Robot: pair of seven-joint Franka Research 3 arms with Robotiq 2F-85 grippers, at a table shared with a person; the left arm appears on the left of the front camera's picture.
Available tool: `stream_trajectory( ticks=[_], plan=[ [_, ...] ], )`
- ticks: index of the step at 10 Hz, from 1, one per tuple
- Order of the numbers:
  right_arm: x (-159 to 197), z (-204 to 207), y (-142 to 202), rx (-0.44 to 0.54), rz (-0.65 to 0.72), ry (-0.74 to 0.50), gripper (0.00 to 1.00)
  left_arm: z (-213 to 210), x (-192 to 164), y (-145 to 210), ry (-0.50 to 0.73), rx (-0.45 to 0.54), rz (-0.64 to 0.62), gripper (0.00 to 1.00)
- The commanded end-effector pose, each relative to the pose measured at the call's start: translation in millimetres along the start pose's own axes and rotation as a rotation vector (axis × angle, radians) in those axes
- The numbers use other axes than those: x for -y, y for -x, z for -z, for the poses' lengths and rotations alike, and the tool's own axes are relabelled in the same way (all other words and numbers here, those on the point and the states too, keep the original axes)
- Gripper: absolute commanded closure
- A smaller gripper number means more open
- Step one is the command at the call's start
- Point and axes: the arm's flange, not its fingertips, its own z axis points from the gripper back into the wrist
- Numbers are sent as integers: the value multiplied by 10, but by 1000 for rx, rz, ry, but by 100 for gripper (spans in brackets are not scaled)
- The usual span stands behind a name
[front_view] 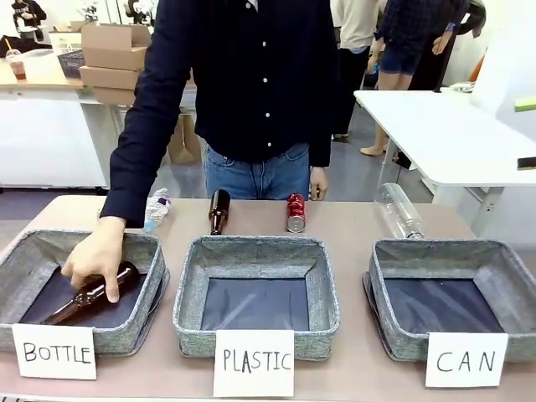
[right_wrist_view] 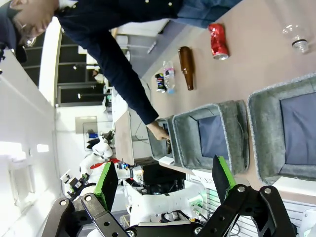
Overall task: Sort the can waste into the basket.
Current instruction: Pick up the can waste from the table and place it in the right Fabric basket.
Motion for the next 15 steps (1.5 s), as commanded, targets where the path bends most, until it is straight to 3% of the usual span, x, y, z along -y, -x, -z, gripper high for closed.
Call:
stream_trajectory(
  ticks=[1, 4, 8, 10, 11, 13, 14, 15],
  plan=[
    [-41, -5, -22, 1, -2, -29, 0, -56, 46, 13, 23, -4, 17, 0],
    [-41, -5, -22, 1, -2, -29, 0, 0, 0, 0, 0, 0, 0, 0],
    [-41, -5, -22, 1, -2, -29, 0, 653, -394, -667, -275, -336, -14, 0],
    [-41, -5, -22, 1, -2, -29, 0, 1098, -1082, -1088, -622, -585, -14, 0],
    [-41, -5, -22, 1, -2, -29, 0, 1338, -1424, -1174, -802, -648, -20, 0],
    [-41, -5, -22, 1, -2, -29, 0, 1799, -1991, -1193, -981, -763, 38, 0],
    [-41, -5, -22, 1, -2, -29, 0, 1945, -2217, -1199, -1010, -776, 55, 0],
    [-41, -5, -22, 1, -2, -29, 0, 2044, -2257, -1310, -901, -636, -33, 0]
  ],
)
